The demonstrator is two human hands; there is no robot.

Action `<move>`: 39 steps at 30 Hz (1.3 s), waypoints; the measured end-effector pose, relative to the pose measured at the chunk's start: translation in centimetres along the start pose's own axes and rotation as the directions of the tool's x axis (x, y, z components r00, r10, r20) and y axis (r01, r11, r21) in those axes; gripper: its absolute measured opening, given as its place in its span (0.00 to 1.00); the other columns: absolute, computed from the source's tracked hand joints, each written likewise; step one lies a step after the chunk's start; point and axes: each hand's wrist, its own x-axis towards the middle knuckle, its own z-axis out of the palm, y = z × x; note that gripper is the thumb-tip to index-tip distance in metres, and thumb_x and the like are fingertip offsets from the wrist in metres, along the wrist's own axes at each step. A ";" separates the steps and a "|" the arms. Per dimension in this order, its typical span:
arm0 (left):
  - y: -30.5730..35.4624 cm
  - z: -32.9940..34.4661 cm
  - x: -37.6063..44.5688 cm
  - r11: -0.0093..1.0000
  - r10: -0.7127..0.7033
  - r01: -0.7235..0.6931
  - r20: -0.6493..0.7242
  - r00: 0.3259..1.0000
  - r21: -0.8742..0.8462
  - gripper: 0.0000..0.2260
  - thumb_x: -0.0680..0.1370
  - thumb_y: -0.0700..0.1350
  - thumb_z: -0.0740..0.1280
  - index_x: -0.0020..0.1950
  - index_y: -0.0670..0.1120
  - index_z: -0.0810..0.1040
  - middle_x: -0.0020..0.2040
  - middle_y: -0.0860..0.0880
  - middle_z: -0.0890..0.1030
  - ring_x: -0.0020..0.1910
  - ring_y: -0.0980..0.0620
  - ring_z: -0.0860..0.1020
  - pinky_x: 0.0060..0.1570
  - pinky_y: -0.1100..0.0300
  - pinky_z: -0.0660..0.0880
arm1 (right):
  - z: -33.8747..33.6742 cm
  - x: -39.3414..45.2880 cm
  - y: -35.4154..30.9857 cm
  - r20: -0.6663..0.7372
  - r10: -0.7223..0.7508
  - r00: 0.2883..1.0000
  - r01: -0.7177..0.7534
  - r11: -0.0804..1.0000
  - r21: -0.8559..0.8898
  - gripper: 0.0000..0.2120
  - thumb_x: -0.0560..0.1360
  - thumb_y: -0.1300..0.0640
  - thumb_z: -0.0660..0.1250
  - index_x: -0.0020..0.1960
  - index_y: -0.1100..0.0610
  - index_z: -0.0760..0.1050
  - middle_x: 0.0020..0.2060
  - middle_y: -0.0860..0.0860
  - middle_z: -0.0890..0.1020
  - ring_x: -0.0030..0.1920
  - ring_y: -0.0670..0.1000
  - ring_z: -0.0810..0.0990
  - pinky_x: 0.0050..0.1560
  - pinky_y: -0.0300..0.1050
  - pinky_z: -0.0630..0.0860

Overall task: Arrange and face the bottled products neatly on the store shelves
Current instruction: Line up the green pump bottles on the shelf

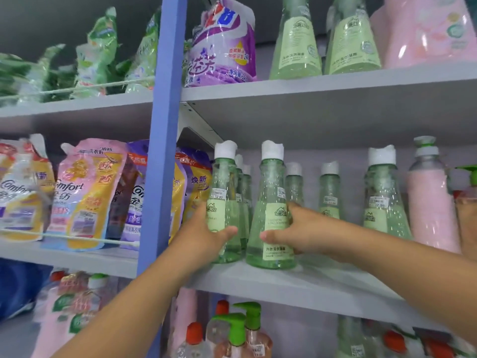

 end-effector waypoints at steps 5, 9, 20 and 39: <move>0.0 0.5 0.4 0.998 -0.057 0.059 -0.057 0.997 0.027 0.36 0.71 0.62 0.76 0.73 0.55 0.63 0.62 0.55 0.76 0.53 0.50 0.75 0.53 0.58 0.71 | -0.3 1.8 -0.4 0.040 0.063 0.997 -0.058 0.991 -0.121 0.43 0.63 0.32 0.75 0.71 0.48 0.64 0.56 0.45 0.82 0.49 0.51 0.85 0.54 0.52 0.83; -0.3 0.8 1.1 0.989 -0.098 0.102 -0.046 0.994 0.106 0.42 0.63 0.72 0.73 0.69 0.52 0.65 0.63 0.51 0.77 0.59 0.46 0.78 0.58 0.46 0.78 | 0.0 2.7 -0.6 -0.007 0.133 0.991 -0.132 0.979 -0.156 0.48 0.64 0.33 0.76 0.75 0.50 0.58 0.61 0.48 0.78 0.53 0.52 0.81 0.54 0.51 0.82; -1.6 1.3 1.2 0.992 -0.046 0.046 -0.006 0.999 0.118 0.24 0.75 0.66 0.66 0.60 0.54 0.63 0.49 0.56 0.79 0.47 0.50 0.80 0.49 0.51 0.80 | -0.8 4.3 0.0 0.000 0.206 0.978 -0.196 0.931 -0.309 0.41 0.71 0.31 0.70 0.72 0.56 0.62 0.58 0.50 0.79 0.42 0.50 0.83 0.38 0.43 0.82; -1.7 1.4 1.2 0.994 -0.006 0.011 -0.049 0.999 0.111 0.21 0.74 0.67 0.66 0.59 0.58 0.65 0.50 0.58 0.79 0.49 0.53 0.79 0.52 0.52 0.78 | -2.8 13.8 2.8 -0.292 0.318 0.902 -0.353 0.933 -0.074 0.03 0.78 0.62 0.67 0.49 0.62 0.75 0.46 0.58 0.81 0.42 0.57 0.82 0.47 0.50 0.83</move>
